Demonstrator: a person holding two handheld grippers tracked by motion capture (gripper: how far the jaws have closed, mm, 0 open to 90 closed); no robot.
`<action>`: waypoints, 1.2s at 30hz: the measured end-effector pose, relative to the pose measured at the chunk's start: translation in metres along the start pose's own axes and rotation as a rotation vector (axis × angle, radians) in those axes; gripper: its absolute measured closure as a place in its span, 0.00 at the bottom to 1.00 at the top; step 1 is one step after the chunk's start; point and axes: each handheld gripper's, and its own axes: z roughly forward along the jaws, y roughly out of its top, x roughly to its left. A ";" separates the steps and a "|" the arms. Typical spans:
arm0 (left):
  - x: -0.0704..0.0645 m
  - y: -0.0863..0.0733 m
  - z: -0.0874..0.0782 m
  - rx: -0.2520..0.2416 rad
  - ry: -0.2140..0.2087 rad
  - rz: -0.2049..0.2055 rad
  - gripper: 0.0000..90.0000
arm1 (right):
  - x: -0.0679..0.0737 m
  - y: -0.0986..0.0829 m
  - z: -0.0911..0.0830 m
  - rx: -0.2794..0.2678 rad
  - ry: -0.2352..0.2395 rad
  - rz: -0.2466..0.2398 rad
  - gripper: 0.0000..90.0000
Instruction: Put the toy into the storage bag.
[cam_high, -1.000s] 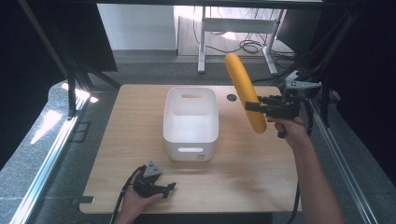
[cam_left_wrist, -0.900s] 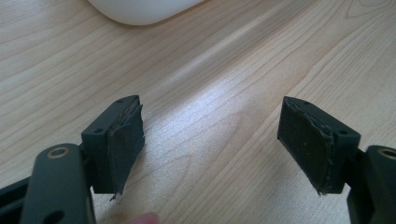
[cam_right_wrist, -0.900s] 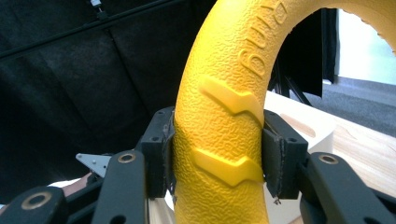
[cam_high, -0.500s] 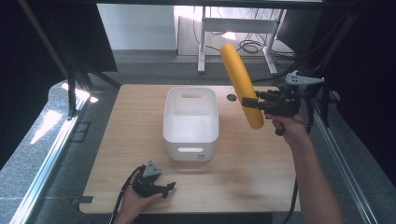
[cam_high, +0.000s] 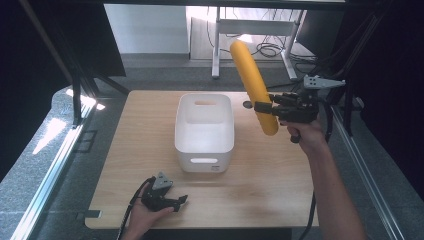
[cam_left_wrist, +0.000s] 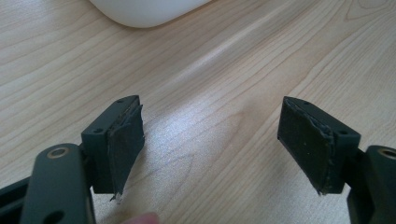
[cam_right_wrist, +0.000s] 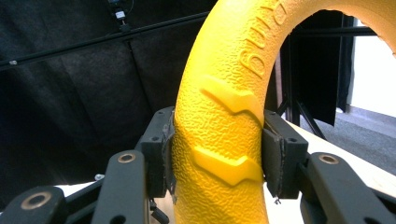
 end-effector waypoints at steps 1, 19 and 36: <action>0.000 0.000 0.000 0.000 0.001 0.003 0.25 | 0.001 0.000 0.001 -0.001 0.003 -0.001 0.58; 0.000 0.000 0.001 0.002 -0.001 0.004 0.25 | 0.014 0.007 0.021 0.004 0.041 -0.039 0.58; 0.000 0.000 0.000 0.000 -0.001 0.002 0.25 | 0.023 0.009 0.047 -0.002 0.080 -0.050 0.58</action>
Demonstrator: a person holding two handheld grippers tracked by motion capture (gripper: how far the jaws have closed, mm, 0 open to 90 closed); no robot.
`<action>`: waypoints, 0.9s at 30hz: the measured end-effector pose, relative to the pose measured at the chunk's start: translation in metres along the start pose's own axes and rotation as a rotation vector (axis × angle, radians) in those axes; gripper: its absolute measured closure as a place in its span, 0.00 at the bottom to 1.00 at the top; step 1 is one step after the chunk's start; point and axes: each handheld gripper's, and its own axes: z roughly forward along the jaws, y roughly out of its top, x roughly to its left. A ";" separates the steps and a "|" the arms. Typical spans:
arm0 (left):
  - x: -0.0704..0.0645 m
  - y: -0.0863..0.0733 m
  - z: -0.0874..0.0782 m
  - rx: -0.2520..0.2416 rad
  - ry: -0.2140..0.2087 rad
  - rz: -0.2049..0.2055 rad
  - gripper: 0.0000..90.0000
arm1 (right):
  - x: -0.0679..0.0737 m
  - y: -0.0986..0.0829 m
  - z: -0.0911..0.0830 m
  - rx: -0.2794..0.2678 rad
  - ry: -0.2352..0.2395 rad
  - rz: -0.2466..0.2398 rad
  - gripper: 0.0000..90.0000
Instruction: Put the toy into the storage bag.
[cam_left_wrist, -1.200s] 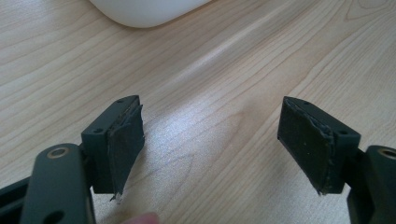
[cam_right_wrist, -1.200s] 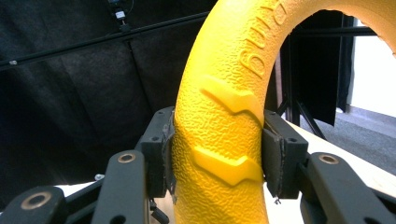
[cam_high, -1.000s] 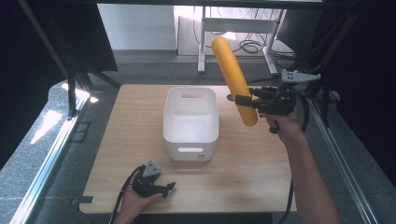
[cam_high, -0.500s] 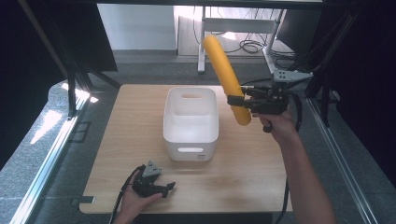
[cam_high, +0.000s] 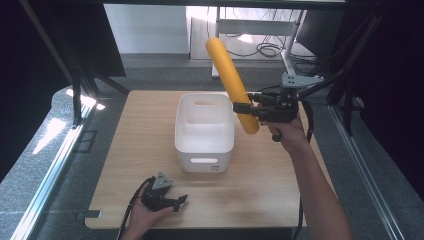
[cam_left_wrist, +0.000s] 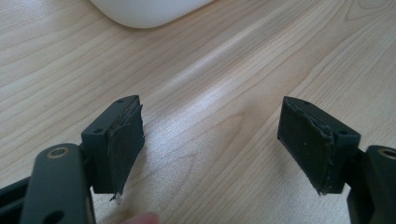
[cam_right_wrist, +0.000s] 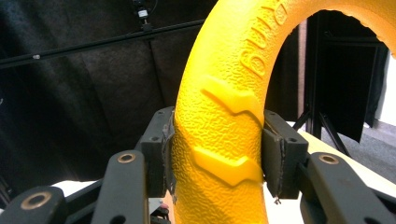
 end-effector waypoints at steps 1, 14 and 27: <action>0.000 0.000 0.000 0.002 0.001 0.001 0.25 | 0.001 0.001 0.002 0.001 0.004 -0.002 0.58; 0.000 0.000 0.000 0.003 0.000 0.006 0.25 | 0.005 -0.003 0.020 0.021 0.034 -0.001 0.58; 0.000 0.000 0.000 0.005 0.001 0.008 0.25 | 0.007 -0.005 0.031 0.018 0.062 0.009 0.58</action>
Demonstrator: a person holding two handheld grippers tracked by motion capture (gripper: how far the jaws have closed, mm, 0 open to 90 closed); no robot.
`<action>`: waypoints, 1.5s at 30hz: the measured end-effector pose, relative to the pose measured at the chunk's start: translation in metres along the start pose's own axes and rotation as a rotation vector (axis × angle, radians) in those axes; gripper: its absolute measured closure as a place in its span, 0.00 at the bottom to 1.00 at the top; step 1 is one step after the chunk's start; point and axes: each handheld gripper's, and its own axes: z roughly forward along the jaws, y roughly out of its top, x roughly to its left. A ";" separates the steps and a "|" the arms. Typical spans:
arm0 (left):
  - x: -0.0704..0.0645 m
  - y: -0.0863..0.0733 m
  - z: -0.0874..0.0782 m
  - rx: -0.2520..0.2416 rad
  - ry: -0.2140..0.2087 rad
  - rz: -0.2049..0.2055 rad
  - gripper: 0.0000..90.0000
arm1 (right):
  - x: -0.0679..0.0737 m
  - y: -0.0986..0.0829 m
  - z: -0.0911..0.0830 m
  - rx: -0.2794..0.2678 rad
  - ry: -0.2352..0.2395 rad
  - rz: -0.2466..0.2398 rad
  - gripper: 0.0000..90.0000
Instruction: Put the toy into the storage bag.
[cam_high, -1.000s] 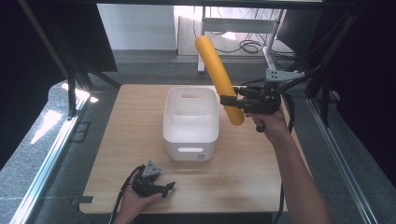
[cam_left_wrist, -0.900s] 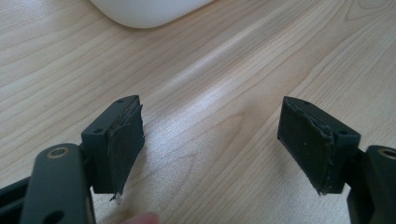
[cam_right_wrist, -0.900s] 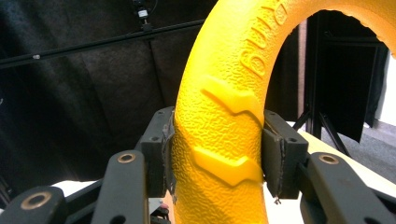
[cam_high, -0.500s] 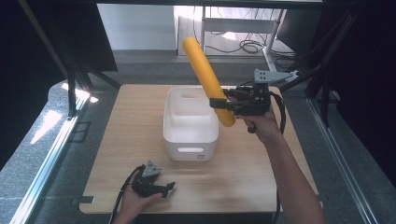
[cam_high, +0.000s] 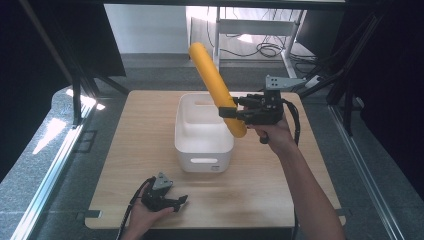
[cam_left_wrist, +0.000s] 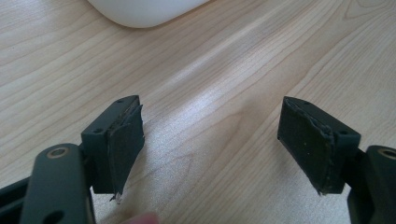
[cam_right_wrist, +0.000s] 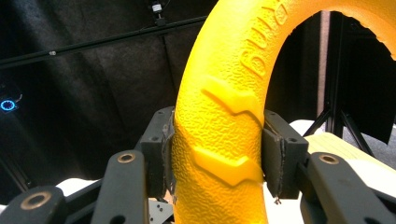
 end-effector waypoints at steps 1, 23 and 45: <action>0.000 0.000 0.000 -0.001 0.000 -0.002 0.25 | 0.001 0.000 0.001 0.000 0.003 -0.001 0.58; 0.000 0.000 0.000 0.000 -0.001 -0.002 0.25 | 0.005 -0.009 0.023 0.038 0.069 0.012 0.58; -0.001 0.000 0.001 0.002 -0.003 0.003 0.25 | -0.008 -0.033 0.038 0.101 0.081 0.061 0.57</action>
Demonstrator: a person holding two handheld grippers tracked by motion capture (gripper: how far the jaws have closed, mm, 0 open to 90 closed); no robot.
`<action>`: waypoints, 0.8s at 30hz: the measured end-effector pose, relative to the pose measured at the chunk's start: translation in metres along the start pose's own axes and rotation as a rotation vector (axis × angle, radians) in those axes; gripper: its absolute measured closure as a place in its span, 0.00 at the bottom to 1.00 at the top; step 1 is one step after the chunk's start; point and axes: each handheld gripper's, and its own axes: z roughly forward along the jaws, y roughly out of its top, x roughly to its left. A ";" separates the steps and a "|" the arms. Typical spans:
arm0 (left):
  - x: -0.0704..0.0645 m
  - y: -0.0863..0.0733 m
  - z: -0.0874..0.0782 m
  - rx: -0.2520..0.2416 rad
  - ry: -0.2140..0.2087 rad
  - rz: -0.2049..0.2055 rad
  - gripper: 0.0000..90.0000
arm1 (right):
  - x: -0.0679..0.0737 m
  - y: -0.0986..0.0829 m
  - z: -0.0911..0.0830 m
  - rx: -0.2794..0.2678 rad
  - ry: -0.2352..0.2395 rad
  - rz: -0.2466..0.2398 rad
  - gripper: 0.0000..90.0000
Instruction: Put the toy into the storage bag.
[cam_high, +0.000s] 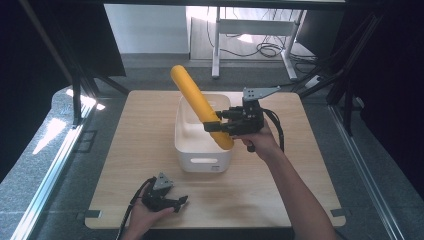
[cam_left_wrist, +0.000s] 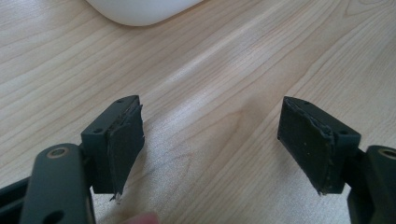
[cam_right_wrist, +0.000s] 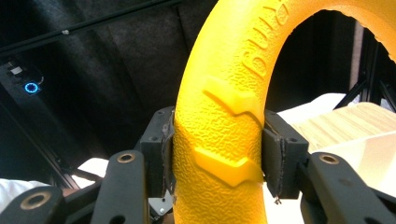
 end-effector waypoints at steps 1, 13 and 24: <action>0.000 0.000 0.000 -0.001 0.001 -0.001 0.25 | -0.001 -0.001 0.001 -0.001 -0.003 0.003 0.57; 0.001 0.000 0.000 -0.002 0.002 -0.001 0.25 | -0.009 -0.011 0.007 0.006 -0.006 0.017 0.57; 0.001 0.000 0.000 -0.002 0.002 0.001 0.25 | -0.019 -0.018 0.015 0.033 -0.012 0.048 0.57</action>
